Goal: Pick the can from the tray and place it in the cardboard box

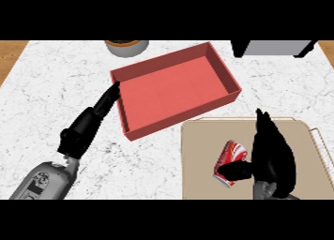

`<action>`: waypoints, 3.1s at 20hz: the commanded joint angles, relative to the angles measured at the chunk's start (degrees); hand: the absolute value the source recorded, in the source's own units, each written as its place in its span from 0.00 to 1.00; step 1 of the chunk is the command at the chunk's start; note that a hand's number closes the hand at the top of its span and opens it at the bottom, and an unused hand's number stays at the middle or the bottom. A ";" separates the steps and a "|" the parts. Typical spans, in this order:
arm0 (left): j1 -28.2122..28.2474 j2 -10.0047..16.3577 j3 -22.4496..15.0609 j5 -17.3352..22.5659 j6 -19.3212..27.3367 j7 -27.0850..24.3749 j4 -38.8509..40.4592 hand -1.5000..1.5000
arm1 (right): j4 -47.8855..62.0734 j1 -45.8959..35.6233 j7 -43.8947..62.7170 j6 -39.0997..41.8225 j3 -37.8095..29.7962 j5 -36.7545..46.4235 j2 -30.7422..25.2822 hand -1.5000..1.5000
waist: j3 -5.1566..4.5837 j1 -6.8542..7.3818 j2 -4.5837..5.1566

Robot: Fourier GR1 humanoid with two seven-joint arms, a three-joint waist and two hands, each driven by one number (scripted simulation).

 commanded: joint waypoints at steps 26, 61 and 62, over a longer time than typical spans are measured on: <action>4.59 -6.33 7.96 -7.76 -8.04 -0.43 -1.25 0.50 | 17.84 -2.32 -2.98 -4.93 -5.73 -2.59 0.57 0.00 | 0.02 0.11 -0.02; 3.61 -10.81 10.51 -11.84 -11.27 3.70 -3.63 0.50 | 16.21 -13.72 -44.98 -3.86 26.83 8.28 -6.28 1.00 | 0.03 0.39 -0.14; 5.35 -10.68 11.13 -11.81 -11.32 0.43 -2.18 0.50 | 15.55 -15.57 -45.55 -3.00 25.75 8.36 -5.96 1.00 | 0.01 0.34 -0.09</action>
